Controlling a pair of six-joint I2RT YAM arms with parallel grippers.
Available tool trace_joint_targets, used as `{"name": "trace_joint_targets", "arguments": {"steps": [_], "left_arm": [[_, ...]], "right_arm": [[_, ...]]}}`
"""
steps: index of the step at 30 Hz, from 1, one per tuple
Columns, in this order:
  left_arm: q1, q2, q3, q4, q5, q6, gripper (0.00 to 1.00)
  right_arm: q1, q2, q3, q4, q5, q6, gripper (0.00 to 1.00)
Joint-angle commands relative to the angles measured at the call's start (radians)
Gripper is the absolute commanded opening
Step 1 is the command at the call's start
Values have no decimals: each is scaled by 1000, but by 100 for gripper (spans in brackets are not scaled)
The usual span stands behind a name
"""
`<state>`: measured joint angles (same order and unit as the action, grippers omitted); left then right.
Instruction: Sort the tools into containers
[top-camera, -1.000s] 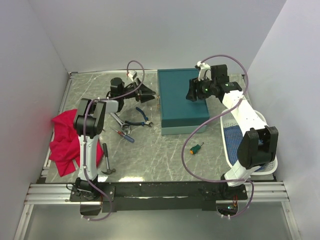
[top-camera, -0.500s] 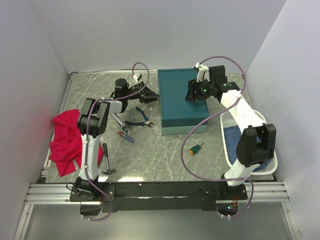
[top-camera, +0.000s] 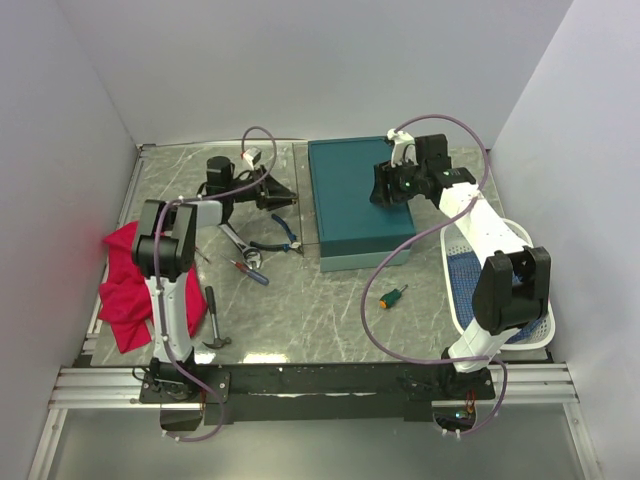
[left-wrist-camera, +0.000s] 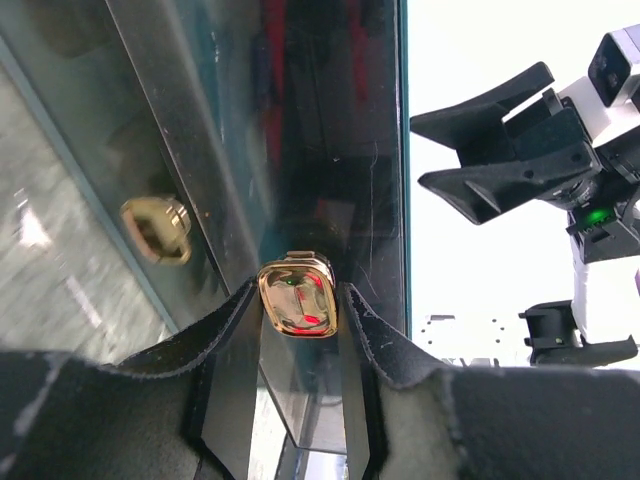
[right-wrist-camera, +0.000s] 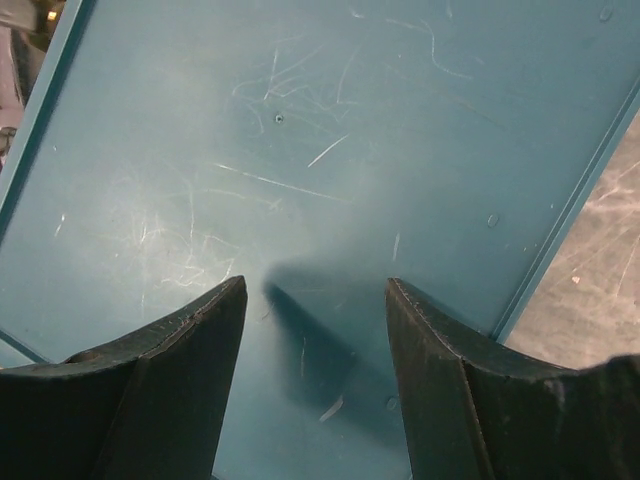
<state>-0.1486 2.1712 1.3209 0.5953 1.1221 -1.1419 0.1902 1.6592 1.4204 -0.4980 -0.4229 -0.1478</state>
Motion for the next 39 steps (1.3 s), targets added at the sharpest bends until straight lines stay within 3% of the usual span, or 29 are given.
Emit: {"name": "trace_joint_targets", "arguments": {"steps": [1, 11, 13, 14, 15, 19, 24, 28, 29, 34, 37, 38, 39], "left_arm": [[47, -85, -15, -94, -25, 146, 5], [98, -157, -34, -321, -48, 323, 3], [113, -157, -28, -379, -76, 346, 16], [115, -157, -20, -409, -85, 391, 28], [115, -159, 4, -452, -97, 424, 48], [121, -183, 54, -630, -119, 597, 66], [145, -214, 101, -995, -180, 959, 69], [257, -318, 46, -1028, -150, 1074, 76], [264, -329, 49, -1055, -148, 1164, 76], [267, -378, 86, -1157, -113, 1340, 76], [265, -372, 118, -1311, -140, 1632, 74], [265, -372, 121, -1347, -151, 1832, 74], [267, -372, 117, -1364, -160, 1917, 74]], "right_arm": [[5, 19, -35, -25, 36, -19, 66], [2, 51, -38, -17, 64, -38, 66], [3, 51, -43, -11, 55, -35, 66], [3, 50, -46, -10, 55, -33, 66], [3, 48, -47, -8, 55, -35, 66], [3, 36, -64, -2, 55, -39, 66], [3, 14, -86, 3, 62, -44, 66], [3, 1, -113, 13, 64, -55, 67], [5, -1, -120, 16, 65, -55, 67], [3, -3, -135, 21, 65, -68, 67], [2, -1, -129, 12, 72, -96, 67], [3, 1, -126, 9, 75, -104, 67], [3, -2, -124, 7, 79, -110, 67]]}}
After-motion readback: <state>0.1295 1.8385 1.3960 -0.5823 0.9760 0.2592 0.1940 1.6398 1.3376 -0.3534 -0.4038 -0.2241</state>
